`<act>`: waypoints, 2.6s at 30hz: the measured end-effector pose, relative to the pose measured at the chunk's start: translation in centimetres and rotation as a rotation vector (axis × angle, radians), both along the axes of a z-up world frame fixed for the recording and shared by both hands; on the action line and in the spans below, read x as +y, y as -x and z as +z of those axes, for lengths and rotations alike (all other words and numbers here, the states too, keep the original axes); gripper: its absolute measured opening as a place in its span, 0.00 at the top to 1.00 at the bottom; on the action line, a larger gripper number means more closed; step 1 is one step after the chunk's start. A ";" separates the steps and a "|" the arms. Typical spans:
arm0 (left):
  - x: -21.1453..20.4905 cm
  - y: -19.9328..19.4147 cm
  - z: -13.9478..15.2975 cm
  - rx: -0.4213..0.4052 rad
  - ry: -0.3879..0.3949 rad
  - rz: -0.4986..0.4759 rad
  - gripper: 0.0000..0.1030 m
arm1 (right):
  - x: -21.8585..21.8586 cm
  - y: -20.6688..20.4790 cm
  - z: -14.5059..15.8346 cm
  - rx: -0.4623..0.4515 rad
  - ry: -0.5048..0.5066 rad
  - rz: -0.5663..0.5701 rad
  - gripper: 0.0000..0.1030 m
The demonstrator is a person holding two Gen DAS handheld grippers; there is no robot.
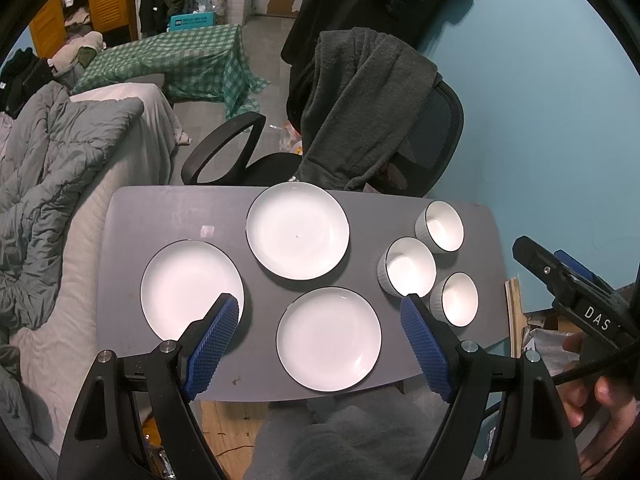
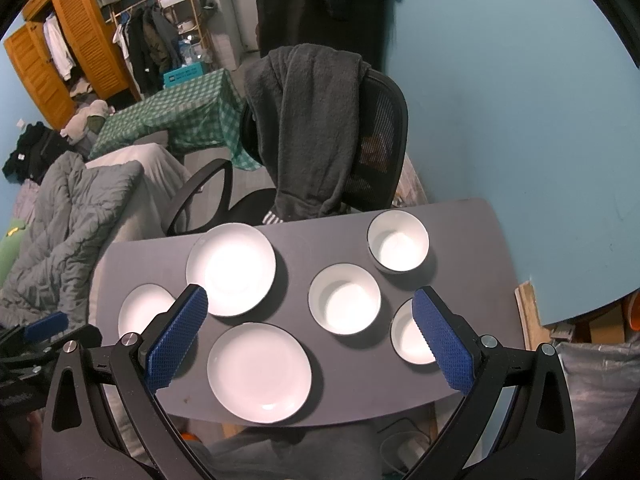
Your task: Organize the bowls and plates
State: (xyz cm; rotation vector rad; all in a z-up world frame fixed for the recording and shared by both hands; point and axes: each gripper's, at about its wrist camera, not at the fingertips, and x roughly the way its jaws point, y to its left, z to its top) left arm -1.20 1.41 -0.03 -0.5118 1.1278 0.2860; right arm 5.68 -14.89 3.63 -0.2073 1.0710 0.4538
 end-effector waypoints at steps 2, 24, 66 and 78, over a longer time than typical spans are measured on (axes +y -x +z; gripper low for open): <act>0.0 0.0 0.0 0.002 0.003 0.005 0.18 | 0.0 0.0 0.0 0.001 0.000 0.000 0.02; 1.9 1.7 -1.2 -0.017 -0.001 0.041 0.18 | 1.1 -0.6 -0.6 0.012 0.009 0.053 0.06; 1.3 2.5 -14.9 0.121 0.077 -0.044 0.18 | 1.5 -0.3 -19.3 0.401 0.145 0.237 0.06; -0.2 1.3 -19.3 0.196 0.092 -0.103 0.18 | 0.2 0.0 -23.7 0.495 0.175 0.218 0.06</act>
